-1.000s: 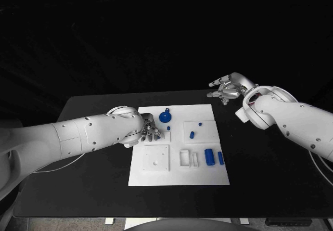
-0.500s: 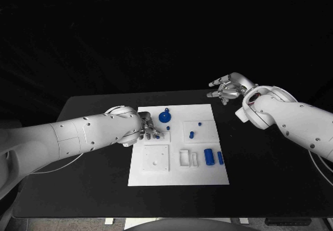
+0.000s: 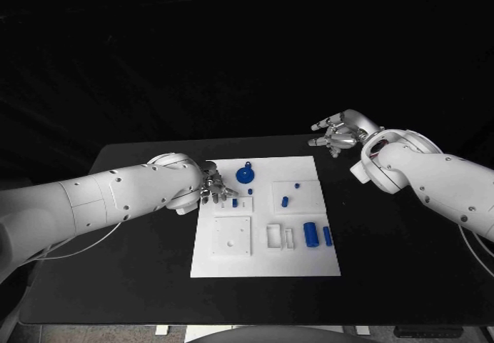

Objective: Assemble the parts on the task board

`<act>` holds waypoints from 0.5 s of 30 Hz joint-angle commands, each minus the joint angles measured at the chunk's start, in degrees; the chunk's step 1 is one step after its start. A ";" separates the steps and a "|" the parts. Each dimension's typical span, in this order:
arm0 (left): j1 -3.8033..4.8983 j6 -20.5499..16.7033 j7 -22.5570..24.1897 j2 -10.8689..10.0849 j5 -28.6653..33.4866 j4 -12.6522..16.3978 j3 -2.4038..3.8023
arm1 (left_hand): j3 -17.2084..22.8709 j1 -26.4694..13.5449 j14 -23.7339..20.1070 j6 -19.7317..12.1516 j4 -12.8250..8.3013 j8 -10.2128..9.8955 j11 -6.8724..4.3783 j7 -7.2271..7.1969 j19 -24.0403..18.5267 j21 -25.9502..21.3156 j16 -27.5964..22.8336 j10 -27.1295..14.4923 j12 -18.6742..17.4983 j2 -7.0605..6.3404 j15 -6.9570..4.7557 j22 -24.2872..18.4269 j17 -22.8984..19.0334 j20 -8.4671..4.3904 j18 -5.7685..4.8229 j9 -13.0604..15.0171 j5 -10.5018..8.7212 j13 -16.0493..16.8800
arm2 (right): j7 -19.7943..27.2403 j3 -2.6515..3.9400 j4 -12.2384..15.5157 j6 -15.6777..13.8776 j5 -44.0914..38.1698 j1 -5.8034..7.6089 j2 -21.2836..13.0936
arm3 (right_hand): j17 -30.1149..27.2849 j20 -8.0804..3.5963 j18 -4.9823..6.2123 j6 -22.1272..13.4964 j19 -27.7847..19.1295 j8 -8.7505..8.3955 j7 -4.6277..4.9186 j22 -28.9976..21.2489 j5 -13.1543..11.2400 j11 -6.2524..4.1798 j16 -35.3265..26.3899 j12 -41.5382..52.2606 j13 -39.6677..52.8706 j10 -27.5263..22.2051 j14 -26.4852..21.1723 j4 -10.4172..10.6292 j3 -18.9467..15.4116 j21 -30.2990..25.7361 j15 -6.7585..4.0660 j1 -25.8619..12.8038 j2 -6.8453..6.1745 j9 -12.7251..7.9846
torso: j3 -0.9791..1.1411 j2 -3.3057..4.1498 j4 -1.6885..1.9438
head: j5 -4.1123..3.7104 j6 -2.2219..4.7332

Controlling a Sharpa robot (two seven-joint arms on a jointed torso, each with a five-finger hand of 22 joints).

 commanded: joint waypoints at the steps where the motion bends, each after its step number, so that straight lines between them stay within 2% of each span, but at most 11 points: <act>1: 1.01 2.95 0.36 -0.46 4.04 -0.29 0.68 | 0.04 -0.07 -0.73 -0.75 -0.91 0.20 0.47 -0.01 -0.47 -0.52 -0.37 2.63 -0.60 0.33 0.08 0.95 -0.85 0.16 -0.88 0.75 0.22 0.02 | 0.23 0.05 -0.16 0.28 0.09 -0.03 0.05 | -0.04 0.29 1.13 -0.33 1.34 -0.26 0.07 0.85 0.24 -0.06 -0.20 -0.19 -0.05 -0.42 -0.32 -0.02 -0.22 -0.21 -0.02 -0.48 -0.04 -0.05 | 0.03 0.06 -0.05 | 0.20 0.32; 3: 1.83 4.14 0.36 -0.68 4.98 -1.14 1.10 | 0.14 -0.16 -1.83 -1.83 -1.86 0.16 0.64 0.20 -0.87 -0.92 -1.14 2.52 -1.56 0.76 0.19 0.95 -3.17 0.27 -0.88 1.84 0.80 0.36 | 0.24 0.05 -0.24 0.29 0.10 -0.04 0.08 | -0.04 0.29 1.13 -0.33 1.34 -0.26 0.07 0.85 0.24 -0.06 -0.20 -0.19 -0.05 -0.42 -0.32 -0.02 -0.22 -0.21 -0.02 -0.48 -0.04 -0.05 | 0.04 0.07 -0.09 | 0.27 0.43; 6: 2.83 5.40 0.39 -0.75 5.96 -2.73 1.43 | 0.09 -0.57 -2.99 -3.31 -2.36 0.21 0.86 0.52 -1.40 -1.33 -0.75 2.35 -3.14 1.11 0.28 1.00 -4.34 0.37 -0.88 3.50 0.78 1.00 | 0.24 0.05 -0.32 0.28 0.10 -0.04 0.11 | -0.04 0.29 1.13 -0.33 1.34 -0.26 0.07 0.85 0.24 -0.06 -0.20 -0.19 -0.05 -0.42 -0.32 -0.02 -0.22 -0.21 -0.02 -0.48 -0.04 -0.05 | 0.07 0.07 -0.14 | 0.33 0.52; 8: 3.50 6.08 0.53 -0.66 6.42 -4.24 1.61 | 0.13 -0.86 -3.44 -3.90 -2.68 0.31 0.82 0.51 -1.48 -1.45 0.24 2.37 -3.97 1.27 0.30 1.04 -5.77 0.40 -0.88 5.76 0.90 2.11 | 0.24 0.05 -0.36 0.28 0.10 -0.04 0.14 | -0.08 0.29 1.13 -0.38 1.40 -0.27 0.07 0.84 0.33 -0.07 -0.21 -0.18 -0.09 -0.39 -0.29 0.14 -0.33 -0.24 -0.03 -0.36 -0.06 -0.05 | 0.06 0.13 -0.16 | 0.41 0.65; 10: 3.93 6.52 0.66 -0.42 6.66 -5.65 1.71 | 0.14 -1.09 -3.82 -4.41 -2.61 0.30 0.84 0.59 -1.54 -1.50 0.65 2.25 -4.43 1.27 0.35 1.05 -6.83 0.44 -0.88 7.19 1.33 2.70 | 0.25 0.05 -0.39 0.28 0.10 -0.04 0.17 | -0.09 0.29 1.13 -0.40 1.43 -0.28 0.06 0.84 0.36 -0.07 -0.22 -0.17 -0.11 -0.38 -0.27 0.20 -0.37 -0.25 -0.03 -0.31 -0.06 -0.06 | 0.05 0.20 -0.22 | 0.48 0.80; 14: 4.39 7.39 0.91 0.49 6.38 -8.35 1.82 | 0.16 -1.72 -4.51 -5.57 -2.28 0.77 0.77 0.61 -1.77 -1.48 1.91 1.92 -4.97 1.25 0.40 1.10 -8.82 0.50 -0.88 12.37 1.83 3.85 | 0.24 0.05 -0.41 0.28 0.10 -0.04 0.20 | -0.09 0.29 1.13 -0.40 1.43 -0.28 0.06 0.84 0.36 -0.07 -0.22 -0.17 -0.11 -0.38 -0.27 0.20 -0.37 -0.25 -0.03 -0.31 -0.06 -0.06 | 0.03 0.31 -0.31 | 0.55 0.84; 15: 4.47 7.65 1.00 0.84 6.07 -9.13 1.83 | 0.21 -1.87 -4.82 -5.88 -1.93 0.83 0.83 0.62 -1.88 -1.39 2.45 1.75 -5.00 1.22 0.41 1.10 -9.59 0.53 -0.88 14.41 1.79 4.27 | 0.23 0.05 -0.40 0.27 0.10 -0.04 0.20 | -0.09 0.29 1.13 -0.40 1.43 -0.28 0.06 0.84 0.36 -0.07 -0.22 -0.17 -0.11 -0.38 -0.27 0.20 -0.37 -0.25 -0.03 -0.31 -0.06 -0.06 | 0.03 0.36 -0.35 | 0.59 0.88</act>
